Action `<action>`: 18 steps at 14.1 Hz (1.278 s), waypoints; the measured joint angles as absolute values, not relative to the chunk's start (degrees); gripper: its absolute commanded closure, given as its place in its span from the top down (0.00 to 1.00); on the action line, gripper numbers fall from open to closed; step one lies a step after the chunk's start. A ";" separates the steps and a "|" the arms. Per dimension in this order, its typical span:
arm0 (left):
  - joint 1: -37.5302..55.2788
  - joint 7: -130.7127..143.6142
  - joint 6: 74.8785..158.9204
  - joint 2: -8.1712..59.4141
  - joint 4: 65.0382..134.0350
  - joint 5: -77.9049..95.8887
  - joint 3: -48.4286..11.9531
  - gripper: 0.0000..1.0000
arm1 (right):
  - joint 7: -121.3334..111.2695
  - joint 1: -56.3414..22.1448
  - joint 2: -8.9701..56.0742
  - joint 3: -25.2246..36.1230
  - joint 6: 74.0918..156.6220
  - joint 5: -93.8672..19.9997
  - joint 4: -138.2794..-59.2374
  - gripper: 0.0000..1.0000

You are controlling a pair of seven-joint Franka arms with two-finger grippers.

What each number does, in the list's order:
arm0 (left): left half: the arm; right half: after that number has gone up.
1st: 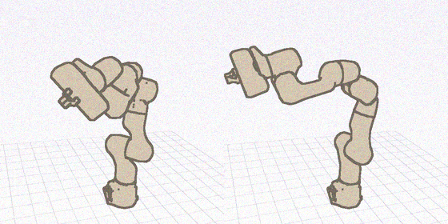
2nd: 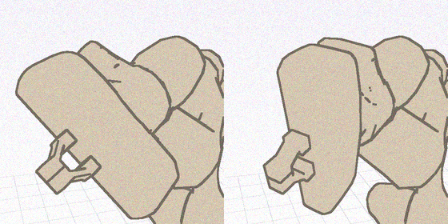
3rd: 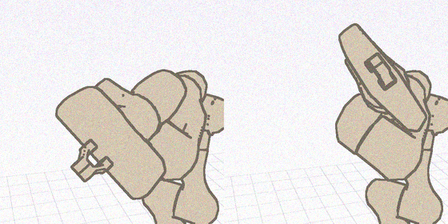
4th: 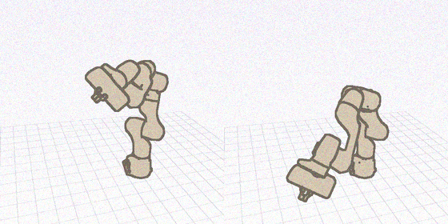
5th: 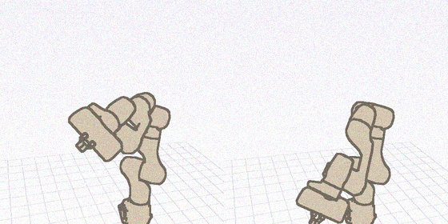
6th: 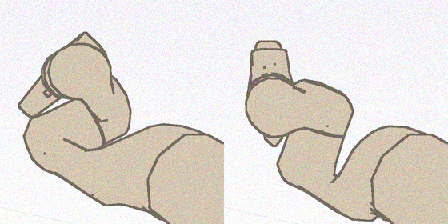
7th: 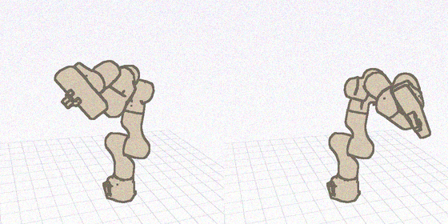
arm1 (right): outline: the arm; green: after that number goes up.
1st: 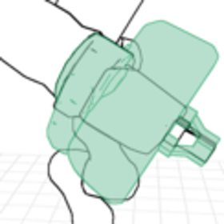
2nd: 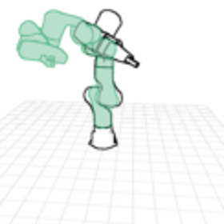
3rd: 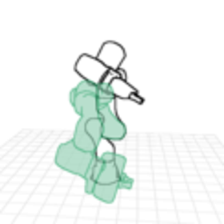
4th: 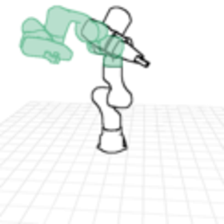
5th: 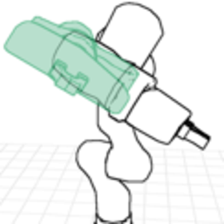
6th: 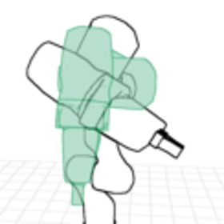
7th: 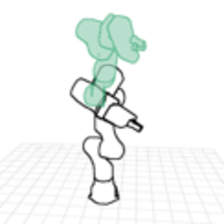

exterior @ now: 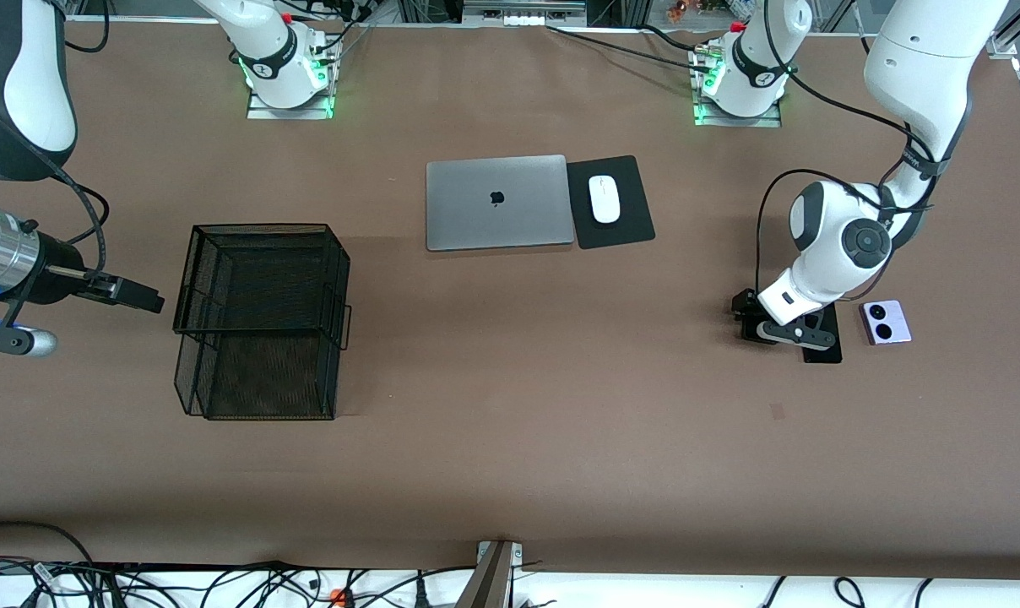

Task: Place phones with both arms
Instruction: 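Reach the left gripper to the small black flip phone and grasp it, then lift the flip phone with the left gripper and carry it toward the laptop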

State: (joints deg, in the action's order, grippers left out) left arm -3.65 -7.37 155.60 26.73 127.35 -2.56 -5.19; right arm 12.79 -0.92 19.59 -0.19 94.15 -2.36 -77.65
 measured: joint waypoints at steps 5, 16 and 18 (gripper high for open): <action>-3.82 -7.37 157.39 27.09 127.97 -2.56 -5.18 1.00 | 12.79 -0.92 19.59 -0.19 94.15 -2.35 -77.65 1.00; -3.90 -7.29 158.17 26.93 128.28 -2.56 -5.15 0.03 | 12.79 -0.91 19.59 -0.19 94.15 -2.35 -77.65 1.00; -3.90 -6.71 158.22 26.88 128.30 -2.56 -5.15 0.00 | 12.79 -0.92 19.59 -0.19 94.14 -2.35 -77.65 1.00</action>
State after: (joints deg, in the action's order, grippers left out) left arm -3.90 -6.71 158.22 26.88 128.30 -2.56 -5.15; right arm 12.79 -0.92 19.59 -0.19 94.14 -2.35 -77.65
